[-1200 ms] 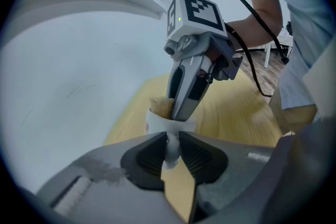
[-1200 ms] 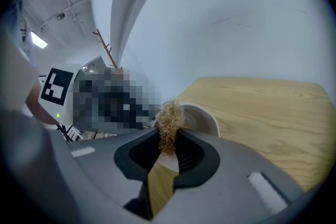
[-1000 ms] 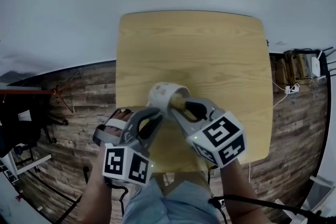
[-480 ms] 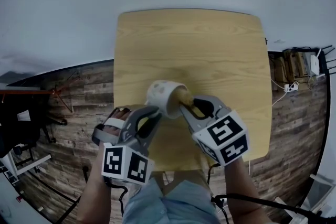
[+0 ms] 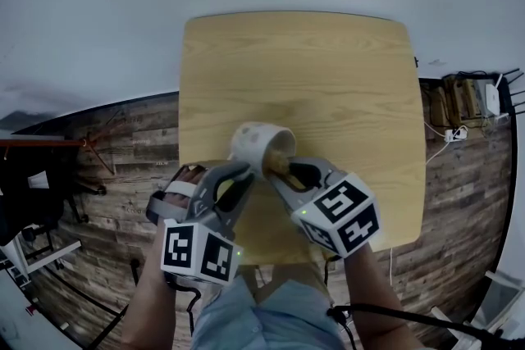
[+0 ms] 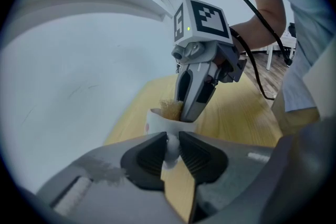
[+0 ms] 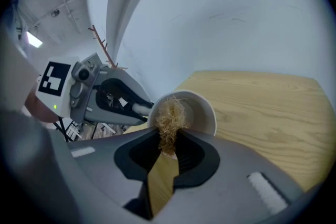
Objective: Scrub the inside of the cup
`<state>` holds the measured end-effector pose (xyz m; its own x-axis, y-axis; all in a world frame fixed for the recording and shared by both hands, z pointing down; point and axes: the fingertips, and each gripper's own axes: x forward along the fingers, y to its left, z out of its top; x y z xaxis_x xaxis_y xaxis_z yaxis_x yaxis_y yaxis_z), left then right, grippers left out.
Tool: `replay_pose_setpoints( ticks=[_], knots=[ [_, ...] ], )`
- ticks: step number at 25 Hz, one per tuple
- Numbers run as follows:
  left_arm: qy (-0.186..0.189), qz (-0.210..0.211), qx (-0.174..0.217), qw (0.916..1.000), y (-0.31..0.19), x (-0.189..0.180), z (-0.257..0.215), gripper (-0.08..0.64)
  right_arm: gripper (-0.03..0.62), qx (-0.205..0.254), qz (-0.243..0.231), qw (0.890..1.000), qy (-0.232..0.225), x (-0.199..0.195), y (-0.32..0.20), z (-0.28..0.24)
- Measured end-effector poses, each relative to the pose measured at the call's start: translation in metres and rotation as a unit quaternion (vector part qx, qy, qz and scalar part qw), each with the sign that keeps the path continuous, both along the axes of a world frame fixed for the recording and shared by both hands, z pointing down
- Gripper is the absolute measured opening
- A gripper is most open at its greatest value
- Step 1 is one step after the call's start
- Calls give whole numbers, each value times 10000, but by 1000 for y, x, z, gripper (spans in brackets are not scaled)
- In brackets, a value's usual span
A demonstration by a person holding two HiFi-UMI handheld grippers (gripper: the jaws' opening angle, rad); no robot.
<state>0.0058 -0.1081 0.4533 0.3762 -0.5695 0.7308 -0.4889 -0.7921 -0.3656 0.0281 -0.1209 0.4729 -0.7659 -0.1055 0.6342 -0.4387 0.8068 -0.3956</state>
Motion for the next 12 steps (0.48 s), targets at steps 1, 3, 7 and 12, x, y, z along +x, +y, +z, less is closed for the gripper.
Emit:
replay_pose_setpoints(
  ticks=[1,3,7,12],
  knots=[
    [17,1,-3,10000,1,0,0,100,71,-36,15,10000,-74,-2,-1,-2],
    [68,9,-19,10000,2,0,1,100,69,-54,47,9998,-188,-6,-2,-6],
    [199,-66,-41,9998,2,-4,2,101,71,41,140,9993,-332,-11,-6,-18],
    [354,-169,37,9992,1,-14,4,101,71,301,253,9986,-367,-10,-16,-37]
  ],
)
